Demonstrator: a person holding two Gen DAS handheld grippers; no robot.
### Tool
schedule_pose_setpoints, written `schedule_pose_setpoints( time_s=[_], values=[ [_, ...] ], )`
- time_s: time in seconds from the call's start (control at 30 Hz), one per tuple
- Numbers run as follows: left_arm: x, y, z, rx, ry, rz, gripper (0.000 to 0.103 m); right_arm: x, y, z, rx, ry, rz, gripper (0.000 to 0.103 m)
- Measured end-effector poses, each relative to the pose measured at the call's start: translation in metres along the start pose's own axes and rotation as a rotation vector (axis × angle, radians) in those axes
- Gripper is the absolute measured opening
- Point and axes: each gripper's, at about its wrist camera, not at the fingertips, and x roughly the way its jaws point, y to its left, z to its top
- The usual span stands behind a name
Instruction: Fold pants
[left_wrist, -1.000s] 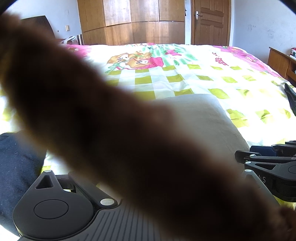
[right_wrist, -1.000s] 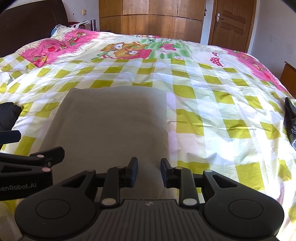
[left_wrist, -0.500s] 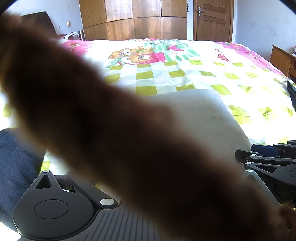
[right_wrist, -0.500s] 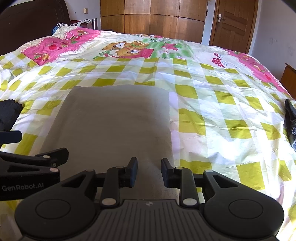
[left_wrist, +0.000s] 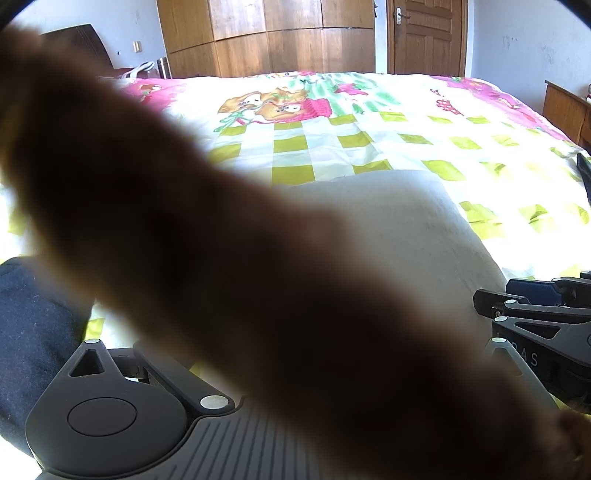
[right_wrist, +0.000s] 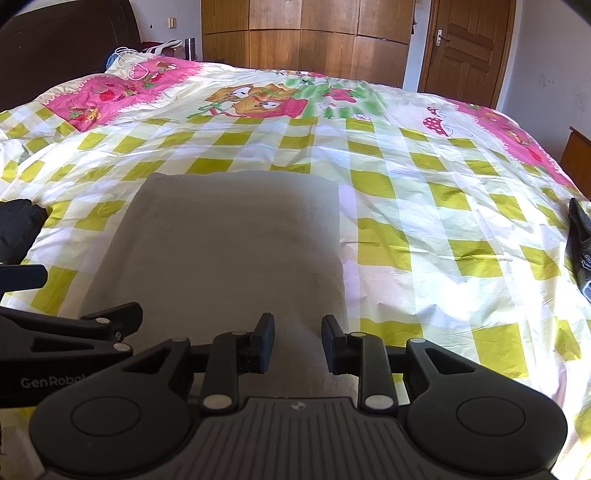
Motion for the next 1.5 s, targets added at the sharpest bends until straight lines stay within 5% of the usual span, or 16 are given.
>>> schedule_pose_setpoints(
  time_s=[1.5],
  values=[
    [-0.0050,0.0011,0.0022,-0.001,-0.012,0.007,0.100,-0.0030,0.0054,0.0009,-0.011,-0.004,0.000,0.042]
  ],
)
